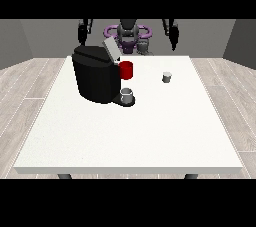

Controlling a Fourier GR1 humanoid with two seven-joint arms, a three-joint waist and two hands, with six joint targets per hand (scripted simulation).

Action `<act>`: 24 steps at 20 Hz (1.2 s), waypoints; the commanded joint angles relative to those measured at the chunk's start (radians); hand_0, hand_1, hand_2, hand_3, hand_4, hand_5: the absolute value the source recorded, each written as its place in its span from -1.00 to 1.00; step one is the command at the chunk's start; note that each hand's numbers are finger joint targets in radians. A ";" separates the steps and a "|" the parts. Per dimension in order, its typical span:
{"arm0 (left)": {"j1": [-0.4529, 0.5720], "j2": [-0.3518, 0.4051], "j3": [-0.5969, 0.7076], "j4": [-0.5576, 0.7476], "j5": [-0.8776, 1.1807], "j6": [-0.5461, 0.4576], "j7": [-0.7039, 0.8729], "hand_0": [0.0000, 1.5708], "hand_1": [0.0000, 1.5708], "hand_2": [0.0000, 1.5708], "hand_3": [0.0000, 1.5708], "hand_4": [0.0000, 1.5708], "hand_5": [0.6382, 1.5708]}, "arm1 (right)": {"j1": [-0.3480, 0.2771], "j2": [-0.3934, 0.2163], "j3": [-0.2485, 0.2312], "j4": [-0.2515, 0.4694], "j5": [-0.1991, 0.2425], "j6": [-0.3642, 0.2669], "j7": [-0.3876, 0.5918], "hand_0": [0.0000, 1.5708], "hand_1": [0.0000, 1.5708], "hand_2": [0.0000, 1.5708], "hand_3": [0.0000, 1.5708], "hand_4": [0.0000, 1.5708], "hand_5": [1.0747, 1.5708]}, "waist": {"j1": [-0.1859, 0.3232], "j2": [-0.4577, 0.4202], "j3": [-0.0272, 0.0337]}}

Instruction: Insert the coffee pod into the coffee machine and close the lid

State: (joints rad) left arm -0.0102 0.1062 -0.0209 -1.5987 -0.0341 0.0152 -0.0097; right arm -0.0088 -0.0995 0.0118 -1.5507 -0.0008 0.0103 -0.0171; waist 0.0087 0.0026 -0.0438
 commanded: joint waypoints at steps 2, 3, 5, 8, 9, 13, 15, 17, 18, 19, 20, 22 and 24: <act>0.039 0.039 0.011 0.023 -0.006 -0.039 -0.053 -1.00 -1.00 -1.00 -1.00 -1.00 1.00 | 0.050 -0.011 0.010 -0.016 -0.001 0.023 0.012 -1.00 -1.00 -1.00 -1.00 -1.00 1.00 | -0.022 -0.039 0.0435; 0.073 0.033 -0.056 -0.012 -0.034 -0.068 -0.048 -1.00 -1.00 -1.00 -1.00 -1.00 1.00 | 0.030 -0.006 -0.030 0.027 -0.006 -0.004 -0.018 -1.00 -1.00 -1.00 -1.00 -1.00 1.00 | 0.012 -0.037 0.0440; 0.041 0.137 0.000 -0.008 -0.008 -0.155 -0.066 -1.00 -1.00 -1.00 -1.00 -1.00 1.00 | 0.022 0.008 -0.022 0.025 0.000 -0.019 0.006 -1.00 -1.00 -1.00 -1.00 -1.00 1.00 | 0.015 -0.031 0.0438; 0.062 0.166 -0.057 0.000 -0.098 -0.168 -0.162 -1.00 -1.00 -1.00 -1.00 -1.00 1.00 | 0.003 -0.005 -0.065 0.037 0.103 -0.147 -0.021 -1.00 -1.00 -1.00 -1.00 -1.00 1.00 | 0.003 -0.015 0.0436; 0.031 0.197 -0.045 0.004 -0.096 -0.195 -0.175 -1.00 -1.00 -1.00 -1.00 -1.00 1.00 | -0.017 0.043 -0.030 0.045 0.155 -0.212 -0.029 -1.00 -1.00 -1.00 -1.00 -1.00 1.00 | 0.014 0.004 0.0435; -0.031 0.275 0.030 0.069 -0.108 -0.237 -0.183 -1.00 -1.00 -1.00 -1.00 -1.00 1.00 | -0.015 0.049 0.000 0.039 0.175 -0.204 -0.022 -1.00 -1.00 -1.00 -1.00 -1.00 1.00 | -0.023 0.015 0.0436; -0.042 0.298 0.036 0.116 -0.143 -0.237 -0.146 -1.00 -1.00 -1.00 -1.00 -1.00 1.00 | -0.035 0.000 -0.036 0.022 0.139 -0.157 0.009 -1.00 -1.00 -1.00 -1.00 -1.00 1.00 | -0.050 0.026 0.0437; -0.051 0.312 0.027 0.145 -0.164 -0.256 -0.121 -1.00 -1.00 -1.00 -1.00 -1.00 1.00 | -0.012 -0.016 -0.026 0.003 0.131 -0.124 0.024 -1.00 -1.00 -1.00 -1.00 -1.00 1.00 | -0.082 0.013 0.0438; -0.144 0.327 0.062 0.187 -0.182 -0.228 -0.138 -1.00 -1.00 -1.00 -1.00 -1.00 1.00 | -0.065 0.015 0.003 0.025 0.166 -0.156 -0.024 -1.00 -1.00 -1.00 -1.00 -1.00 1.00 | -0.098 0.087 0.0437; -0.175 0.340 0.069 0.186 -0.174 -0.249 -0.098 -1.00 -1.00 -1.00 -1.00 -1.00 1.00 | -0.072 0.042 0.000 0.061 0.156 -0.169 -0.058 -1.00 -1.00 -1.00 -1.00 -1.00 1.00 | -0.089 0.106 0.0441; -0.202 0.328 0.059 0.236 -0.201 -0.229 -0.093 -1.00 -1.00 -1.00 -1.00 -1.00 1.00 | -0.101 0.050 0.035 0.014 0.170 -0.162 0.002 -1.00 -1.00 -1.00 -1.00 -1.00 1.00 | -0.127 0.119 0.0436; -0.232 0.371 0.084 0.276 -0.197 -0.276 -0.080 -1.00 -1.00 -1.00 -1.00 -1.00 1.00 | -0.068 0.074 0.048 0.023 0.171 -0.170 -0.003 -1.00 -1.00 -1.00 -1.00 -1.00 1.00 | -0.130 0.101 0.0438; -0.285 0.397 0.079 0.303 -0.225 -0.289 -0.070 -1.00 -1.00 -1.00 -1.00 -1.00 1.00 | -0.133 0.070 0.018 0.041 0.144 -0.164 0.002 -1.00 -1.00 -1.00 -1.00 -1.00 1.00 | -0.135 0.144 0.0439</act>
State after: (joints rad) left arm -0.2038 0.4495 0.0413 -1.3555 -0.2341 -0.2339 -0.1165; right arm -0.0955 -0.0517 0.0252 -1.5224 0.1515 -0.1501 -0.0252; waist -0.1024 0.1067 -0.0002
